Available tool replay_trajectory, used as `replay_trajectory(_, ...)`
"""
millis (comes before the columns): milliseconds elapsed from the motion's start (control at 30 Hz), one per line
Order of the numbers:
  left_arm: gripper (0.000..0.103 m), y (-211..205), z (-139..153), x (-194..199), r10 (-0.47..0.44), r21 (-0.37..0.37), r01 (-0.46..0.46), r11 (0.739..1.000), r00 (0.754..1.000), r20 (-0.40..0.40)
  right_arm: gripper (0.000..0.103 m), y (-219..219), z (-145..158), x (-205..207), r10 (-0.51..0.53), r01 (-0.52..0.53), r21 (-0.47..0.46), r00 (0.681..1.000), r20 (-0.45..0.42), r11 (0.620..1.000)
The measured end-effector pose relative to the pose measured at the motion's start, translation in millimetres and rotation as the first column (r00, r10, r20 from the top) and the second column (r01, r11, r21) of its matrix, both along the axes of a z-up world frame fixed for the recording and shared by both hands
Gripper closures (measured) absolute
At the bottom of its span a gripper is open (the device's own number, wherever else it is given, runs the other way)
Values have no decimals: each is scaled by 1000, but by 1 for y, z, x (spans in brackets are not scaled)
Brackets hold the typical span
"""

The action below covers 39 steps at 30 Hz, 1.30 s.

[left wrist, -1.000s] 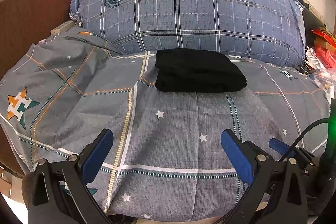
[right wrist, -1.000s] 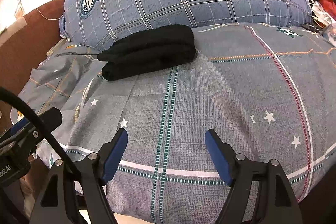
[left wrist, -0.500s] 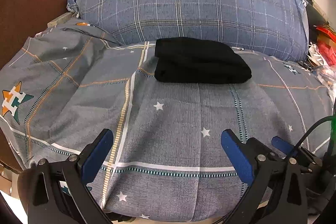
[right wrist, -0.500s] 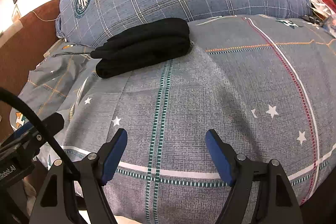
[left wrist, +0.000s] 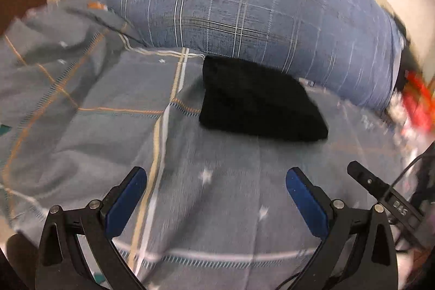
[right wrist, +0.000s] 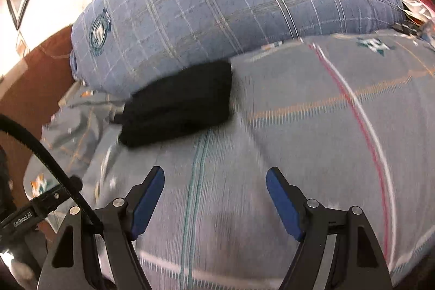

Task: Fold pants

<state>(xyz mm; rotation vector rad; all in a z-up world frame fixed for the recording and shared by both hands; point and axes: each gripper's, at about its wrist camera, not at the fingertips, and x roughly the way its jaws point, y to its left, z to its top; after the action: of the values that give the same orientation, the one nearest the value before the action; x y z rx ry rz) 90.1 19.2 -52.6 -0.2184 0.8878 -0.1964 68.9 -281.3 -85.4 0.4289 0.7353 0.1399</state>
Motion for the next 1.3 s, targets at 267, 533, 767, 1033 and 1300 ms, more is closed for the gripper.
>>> replay_trajectory(267, 1, 4, -16, 90, -11, -102, 0, 995, 994, -109, 21, -38, -12, 95, 41, -34, 199, 999, -32, 979)
replay_trajectory(533, 2, -17, -59, 145, -70, -154, 33, 988, 968, -242, 31, -32, -36, 141, 132, -114, 301, 990, -40, 947)
replay_trajectory(767, 20, -40, -49, 146, -103, -163, 70, 984, 974, -201, 76, -27, -21, 147, 203, -198, 366, 979, 26, 909)
replay_trajectory(1033, 18, -50, -66, 160, -110, -180, 68, 981, 967, -232, 62, -32, -13, 143, 109, -105, 178, 994, -16, 978)
replay_trajectory(1300, 20, -24, -13, 134, -95, -253, 62, 965, 988, -124, 46, -49, 19, 113, 23, -54, 211, 989, 149, 976)
